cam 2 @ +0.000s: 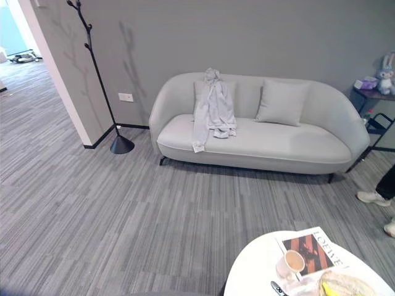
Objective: Hang the clothes on the sofa on the clothes rack.
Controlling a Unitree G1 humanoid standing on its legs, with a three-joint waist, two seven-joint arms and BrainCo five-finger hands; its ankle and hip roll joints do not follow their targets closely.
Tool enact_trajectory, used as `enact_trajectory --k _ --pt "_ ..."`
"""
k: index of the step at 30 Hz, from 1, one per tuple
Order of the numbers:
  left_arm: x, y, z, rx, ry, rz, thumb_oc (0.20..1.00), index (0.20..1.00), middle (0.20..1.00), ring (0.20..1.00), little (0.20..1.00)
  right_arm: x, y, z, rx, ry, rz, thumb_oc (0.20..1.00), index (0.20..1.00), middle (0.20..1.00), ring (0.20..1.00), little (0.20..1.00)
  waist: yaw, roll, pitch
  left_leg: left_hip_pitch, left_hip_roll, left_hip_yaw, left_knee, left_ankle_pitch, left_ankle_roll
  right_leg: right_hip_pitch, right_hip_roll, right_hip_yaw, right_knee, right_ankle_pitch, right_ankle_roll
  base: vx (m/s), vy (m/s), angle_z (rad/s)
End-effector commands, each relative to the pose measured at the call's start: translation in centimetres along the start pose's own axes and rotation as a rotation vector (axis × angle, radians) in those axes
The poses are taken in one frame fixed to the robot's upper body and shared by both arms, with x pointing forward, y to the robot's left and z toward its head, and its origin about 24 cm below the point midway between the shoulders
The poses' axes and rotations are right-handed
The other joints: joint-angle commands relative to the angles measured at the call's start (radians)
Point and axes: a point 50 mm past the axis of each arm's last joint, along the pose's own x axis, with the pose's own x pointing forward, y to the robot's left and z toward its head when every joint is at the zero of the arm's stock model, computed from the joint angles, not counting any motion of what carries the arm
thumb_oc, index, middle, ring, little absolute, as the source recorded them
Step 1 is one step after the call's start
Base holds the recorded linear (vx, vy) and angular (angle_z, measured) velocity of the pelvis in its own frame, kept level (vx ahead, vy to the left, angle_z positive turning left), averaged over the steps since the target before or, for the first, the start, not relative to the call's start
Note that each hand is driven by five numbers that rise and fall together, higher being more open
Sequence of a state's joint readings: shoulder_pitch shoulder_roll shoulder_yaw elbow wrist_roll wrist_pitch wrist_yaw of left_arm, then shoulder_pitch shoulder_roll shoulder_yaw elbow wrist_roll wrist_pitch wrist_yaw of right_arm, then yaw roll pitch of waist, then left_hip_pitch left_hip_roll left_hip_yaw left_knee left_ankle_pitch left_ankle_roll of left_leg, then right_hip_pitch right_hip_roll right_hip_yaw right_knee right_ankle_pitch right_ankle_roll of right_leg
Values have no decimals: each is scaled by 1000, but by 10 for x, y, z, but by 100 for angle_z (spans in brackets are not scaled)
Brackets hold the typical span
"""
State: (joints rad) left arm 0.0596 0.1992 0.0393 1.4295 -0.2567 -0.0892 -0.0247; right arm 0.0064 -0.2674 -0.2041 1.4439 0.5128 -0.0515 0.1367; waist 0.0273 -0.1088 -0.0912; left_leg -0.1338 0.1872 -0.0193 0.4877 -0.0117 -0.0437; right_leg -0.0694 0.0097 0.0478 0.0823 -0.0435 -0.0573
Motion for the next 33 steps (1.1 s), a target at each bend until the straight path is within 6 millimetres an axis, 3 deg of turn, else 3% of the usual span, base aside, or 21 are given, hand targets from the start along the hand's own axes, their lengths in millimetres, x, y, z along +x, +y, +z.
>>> enact_trajectory --k 1,2,3,5,6,7,9,11,12,13,15,16,18,19,20,21,22,26,27,29,33 --pt "2 -53 36 -44 -108 -135 1000 1000 1000 1000 1000 0 6 -8 47 28 1 1000 1000 1000 1000 1000 -19 6 53 61 23 3 -12 10 29 42 -79 -9 -81 216 101 375 -5 -23" --pt "2 -50 35 -73 -118 -117 1000 1000 1000 1000 1000 -1 2 -18 53 56 -18 1000 1000 1000 1000 1000 7 12 47 10 -52 58 -239 -6 -20 122 -69 -29 -147 191 98 1035 79 13" --pt "1 -40 9 -159 -27 -84 1000 1000 1000 1000 1000 -7 0 -49 29 172 -26 1000 1000 1000 1000 1000 101 38 35 -116 -209 7 -552 61 -9 219 -14 43 -170 135 77 1156 111 69" --pt "-2 -33 -17 -217 56 -54 1000 1000 1000 1000 1000 -10 0 -64 31 226 -24 1000 1000 1000 1000 1000 133 41 10 -210 -223 -16 -561 78 -7 264 -16 99 -157 145 71 973 232 45" --pt "-7 -22 -42 -206 137 -21 1000 1000 1000 1000 1000 -14 2 -79 59 268 -20 1000 1000 1000 1000 1000 152 30 -29 -210 -208 -35 -525 110 -15 291 -55 140 -129 165 61 946 322 -96" --pt "-8 -19 -48 -194 155 -7 1000 1000 1000 1000 1000 -15 1 -82 56 278 -20 1000 1000 1000 1000 1000 151 31 -51 -195 -204 -41 -507 130 -15 298 -73 146 -112 177 56 669 246 -185" --pt "-8 -15 -46 -153 153 -3 1000 1000 1000 1000 1000 -15 3 -83 72 277 -17 1000 1000 1000 1000 1000 149 25 -72 -162 -213 -39 -487 117 -11 296 -109 139 -80 178 52 550 245 -225" --pt "-4 -16 -27 -56 103 -16 1000 1000 1000 1000 1000 -11 8 -75 77 240 -9 1000 1000 1000 1000 1000 142 50 -82 -107 -222 -38 -480 121 -4 270 -133 109 26 175 43 751 518 -115" --pt "2 -27 10 76 -1 -45 1000 1000 1000 1000 1000 -3 30 -51 48 148 55 1000 1000 1000 1000 1000 106 152 -17 51 -190 -37 -498 130 10 144 -113 49 403 154 6 713 638 -41" --pt "2 -30 21 121 -37 -51 1000 1000 1000 1000 1000 -1 40 -47 29 126 79 1000 1000 1000 1000 1000 92 176 9 122 -184 -26 -507 129 17 80 -116 2 502 132 3 685 593 50" --pt "3 -29 28 112 -65 -42 1000 1000 1000 1000 1000 -1 42 -45 19 112 89 1000 1000 1000 1000 1000 78 184 23 177 -177 -16 -527 121 16 15 -89 -32 490 102 27 398 102 -25" --pt "3 -30 31 100 -81 -40 1000 1000 1000 1000 1000 -1 37 -43 27 100 74 1000 1000 1000 1000 1000 58 192 30 213 -171 -10 -535 118 7 -36 -74 -72 391 98 56 477 -59 -58" --pt "3 -29 29 97 -79 -40 1000 1000 1000 1000 1000 -1 35 -44 29 102 66 1000 1000 1000 1000 1000 45 193 40 243 -169 -13 -542 110 1 -41 -88 -95 315 92 62 379 -96 -5" --pt "2 -30 25 104 -67 -45 1000 1000 1000 1000 1000 -2 31 -46 21 116 53 1000 1000 1000 1000 1000 27 190 43 275 -164 -17 -551 89 -8 -89 -127 -104 127 103 74 256 -85 18" --pt "2 -30 24 104 -66 -45 1000 1000 1000 1000 1000 -2 31 -46 21 116 52 1000 1000 1000 1000 1000 26 195 50 288 -159 -18 -555 86 -8 -75 -123 -107 120 103 74 502 -163 25" --pt "2 -34 22 120 -61 -58 1000 1000 1000 1000 1000 -2 29 -48 7 125 53 1000 1000 1000 1000 1000 -1 210 65 328 -136 -34 -569 66 -10 -142 -149 -87 -28 116 84 378 -125 35" --pt "2 -37 22 126 -62 -68 1000 1000 1000 1000 1000 -2 28 -48 7 129 52 1000 1000 1000 1000 1000 -16 220 73 346 -118 -43 -572 59 -11 -185 -174 -75 -82 127 92 366 -125 43" --pt "2 -44 20 157 -57 -91 1000 1000 1000 1000 1000 -2 28 -48 2 136 51 1000 1000 1000 1000 1000 -45 233 86 391 -72 -58 -575 45 -12 -275 -233 -59 -116 158 113 332 -202 31" --pt "2 -42 19 177 -49 -86 1000 1000 1000 1000 1000 -3 27 -48 5 139 46 1000 1000 1000 1000 1000 -54 221 77 415 -47 -68 -575 36 -9 -261 -250 -52 -102 169 113 438 -323 -4" --pt "1 -31 7 170 -8 -55 1000 1000 1000 1000 1000 -2 25 -46 -9 130 39 1000 1000 1000 1000 1000 -62 201 57 431 -10 -68 -575 39 -7 -243 -239 -50 -56 180 117 415 -322 10" --pt "1 -31 7 170 -8 -55 1000 1000 1000 1000 1000 -2 25 -46 -9 130 39 1000 1000 1000 1000 1000 -62 202 58 432 -9 -68 -575 38 -7 -242 -238 -50 -55 178 117 29 -26 43"
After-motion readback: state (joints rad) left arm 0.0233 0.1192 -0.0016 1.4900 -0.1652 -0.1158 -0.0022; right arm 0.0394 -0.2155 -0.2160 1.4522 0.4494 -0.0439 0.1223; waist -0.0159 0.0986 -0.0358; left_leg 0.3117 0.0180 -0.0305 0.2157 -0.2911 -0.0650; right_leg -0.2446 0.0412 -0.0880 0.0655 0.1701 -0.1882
